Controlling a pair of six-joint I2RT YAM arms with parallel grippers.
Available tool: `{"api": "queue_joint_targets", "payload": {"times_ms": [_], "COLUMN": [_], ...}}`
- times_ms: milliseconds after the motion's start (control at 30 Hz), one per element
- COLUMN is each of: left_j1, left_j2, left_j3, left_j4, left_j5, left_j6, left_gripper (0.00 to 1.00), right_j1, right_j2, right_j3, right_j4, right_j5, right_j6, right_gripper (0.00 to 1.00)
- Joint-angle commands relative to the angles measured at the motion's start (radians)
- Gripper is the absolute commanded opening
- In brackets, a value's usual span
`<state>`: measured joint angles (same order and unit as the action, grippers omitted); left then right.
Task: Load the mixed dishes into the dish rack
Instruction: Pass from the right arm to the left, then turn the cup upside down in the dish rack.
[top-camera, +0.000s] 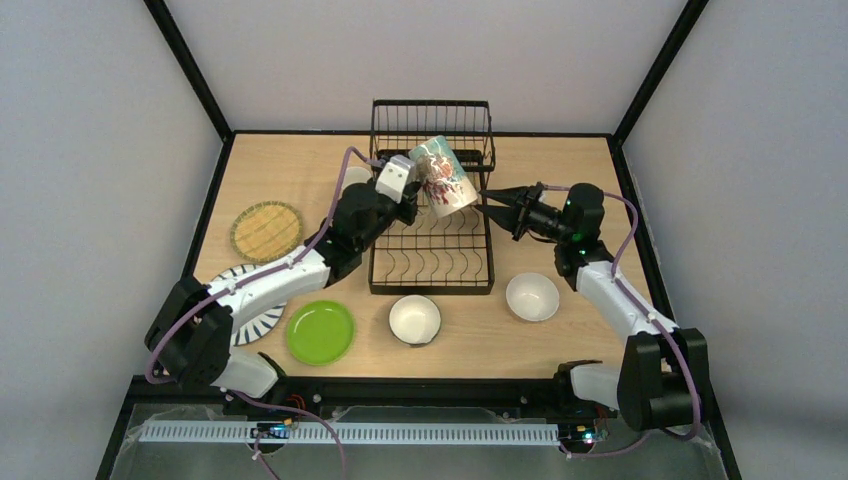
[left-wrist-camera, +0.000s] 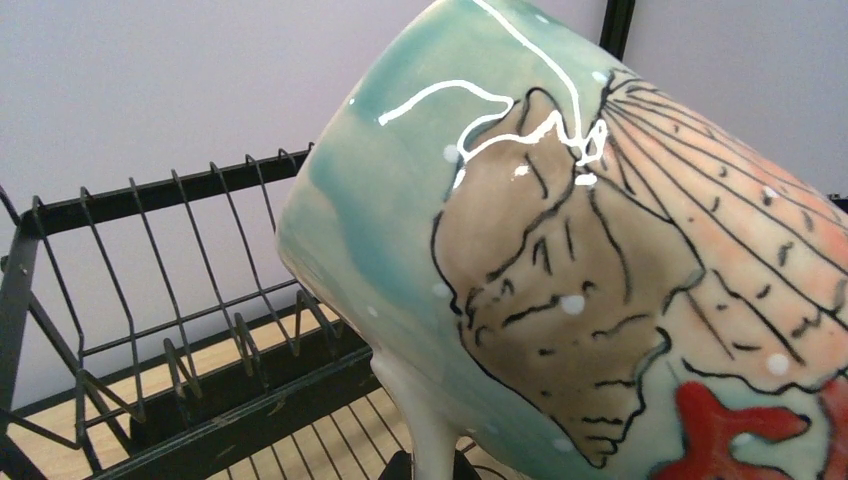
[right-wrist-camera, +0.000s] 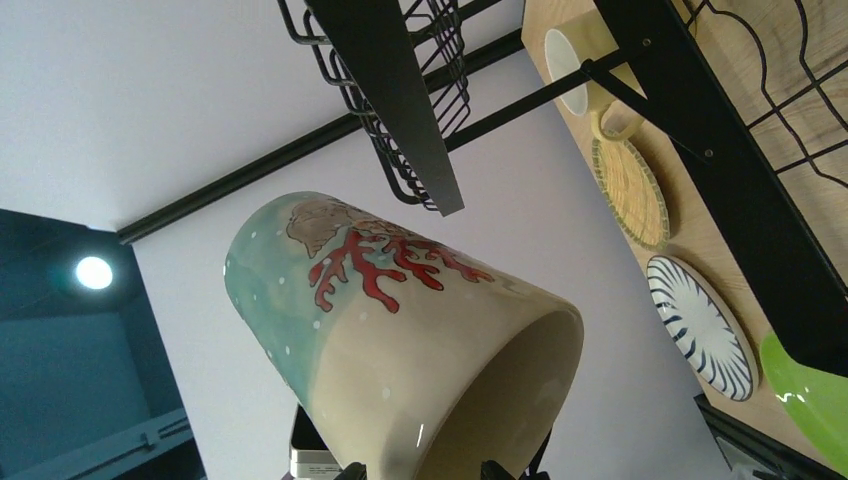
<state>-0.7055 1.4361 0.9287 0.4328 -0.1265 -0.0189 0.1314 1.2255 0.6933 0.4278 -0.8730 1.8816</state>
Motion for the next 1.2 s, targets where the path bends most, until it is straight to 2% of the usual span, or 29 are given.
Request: {"api": "queue_joint_targets", "payload": {"times_ms": [0, 233, 500, 667, 1000, 1167], "left_j1": [0.003, 0.002, -0.011, -0.035, -0.135, -0.158], "left_j2": [-0.061, -0.091, -0.109, -0.088, 0.012, 0.072], "left_j3": [0.009, -0.028, -0.065, -0.061, -0.079, -0.122], "left_j4": [0.145, 0.143, 0.156, 0.163, 0.233, 0.330], "left_j5": [-0.034, -0.048, -0.056, -0.050, -0.089, -0.153], "left_j6": [0.027, 0.087, 0.157, 0.222, 0.419, 0.453], "left_gripper": [0.02, 0.02, 0.02, 0.02, 0.02, 0.02], "right_j1": [-0.006, -0.018, -0.050, -0.074, -0.120, -0.121], "right_j2": [0.005, 0.003, -0.015, -0.013, -0.021, -0.014], "right_j3": [0.039, 0.111, 0.123, 0.155, 0.181, 0.211], "right_j4": [-0.049, -0.198, -0.275, -0.331, -0.305, -0.326], "right_j5": [-0.021, -0.014, 0.037, 0.073, 0.094, 0.109], "right_j6": [-0.056, -0.200, -0.340, -0.487, -0.657, -0.753], "right_gripper": [0.63, 0.63, 0.63, 0.64, 0.64, 0.65]}}
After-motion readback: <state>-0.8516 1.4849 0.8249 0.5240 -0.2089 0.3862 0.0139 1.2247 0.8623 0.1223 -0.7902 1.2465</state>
